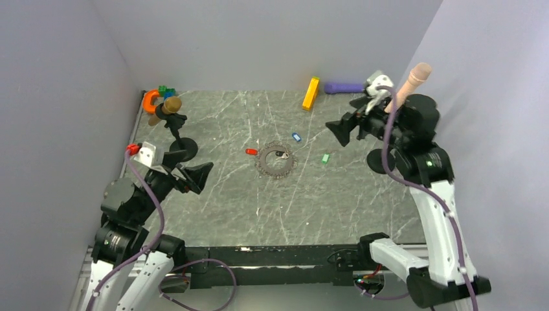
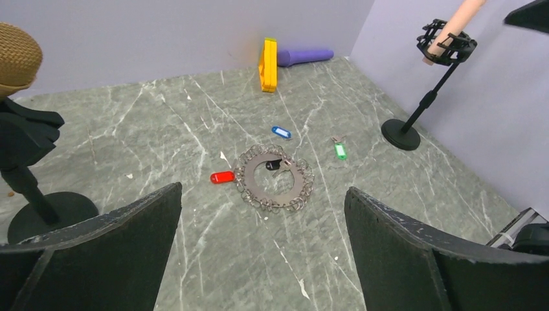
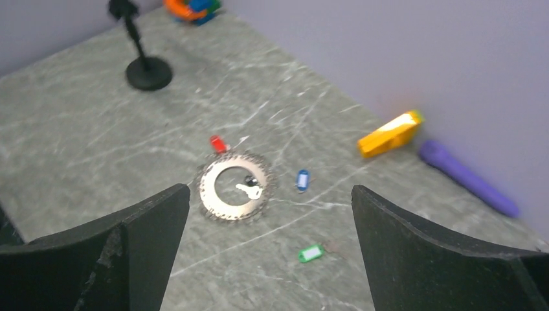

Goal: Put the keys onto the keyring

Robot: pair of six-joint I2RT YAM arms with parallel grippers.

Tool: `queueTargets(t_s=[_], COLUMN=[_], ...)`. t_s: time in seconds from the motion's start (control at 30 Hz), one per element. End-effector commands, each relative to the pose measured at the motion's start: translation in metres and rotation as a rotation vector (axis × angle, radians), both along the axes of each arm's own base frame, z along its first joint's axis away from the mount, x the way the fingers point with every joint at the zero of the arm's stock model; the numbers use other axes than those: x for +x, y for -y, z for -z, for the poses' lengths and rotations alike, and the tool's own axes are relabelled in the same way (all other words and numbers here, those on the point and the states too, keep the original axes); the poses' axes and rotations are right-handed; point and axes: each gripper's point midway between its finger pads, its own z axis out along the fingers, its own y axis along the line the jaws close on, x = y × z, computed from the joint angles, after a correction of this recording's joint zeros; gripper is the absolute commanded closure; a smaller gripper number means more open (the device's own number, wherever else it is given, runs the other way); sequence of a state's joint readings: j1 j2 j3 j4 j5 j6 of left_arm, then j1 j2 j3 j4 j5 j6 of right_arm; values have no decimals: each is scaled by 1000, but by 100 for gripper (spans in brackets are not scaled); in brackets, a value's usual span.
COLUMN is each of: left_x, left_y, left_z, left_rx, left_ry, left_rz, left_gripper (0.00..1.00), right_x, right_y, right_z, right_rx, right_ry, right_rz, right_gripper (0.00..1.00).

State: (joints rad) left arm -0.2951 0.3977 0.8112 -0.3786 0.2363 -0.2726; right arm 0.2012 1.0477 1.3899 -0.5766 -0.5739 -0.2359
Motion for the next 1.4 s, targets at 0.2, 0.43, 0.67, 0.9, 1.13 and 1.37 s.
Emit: queueTargets(t_s=[0.2, 0.43, 0.67, 0.9, 1.13, 1.37], left_x=[-30, -37, -34, -27, -27, -25], left_y=[-10, -9, -8, -2, -5, -4], left_z=[-28, -26, -23, -15, -15, -6], left_rx=[20, 9, 17, 16, 50, 45], left_ry=[35, 33, 33, 31, 40, 33], left_rz=[3, 16, 17, 39, 29, 31], left_gripper=[1, 1, 1, 1, 1, 1], right_x=[-26, -32, -26, -23, -20, -20], right_y=[63, 63, 70, 75, 82, 83], right_z=[-53, -54, -50, -47, -45, -45], right_rx=[292, 322, 318, 313, 330, 342], right_ry=[-50, -50, -51, -55, -63, -73], right_rz=[389, 361, 373, 384, 402, 399], right_gripper=[0, 0, 0, 0, 0, 0])
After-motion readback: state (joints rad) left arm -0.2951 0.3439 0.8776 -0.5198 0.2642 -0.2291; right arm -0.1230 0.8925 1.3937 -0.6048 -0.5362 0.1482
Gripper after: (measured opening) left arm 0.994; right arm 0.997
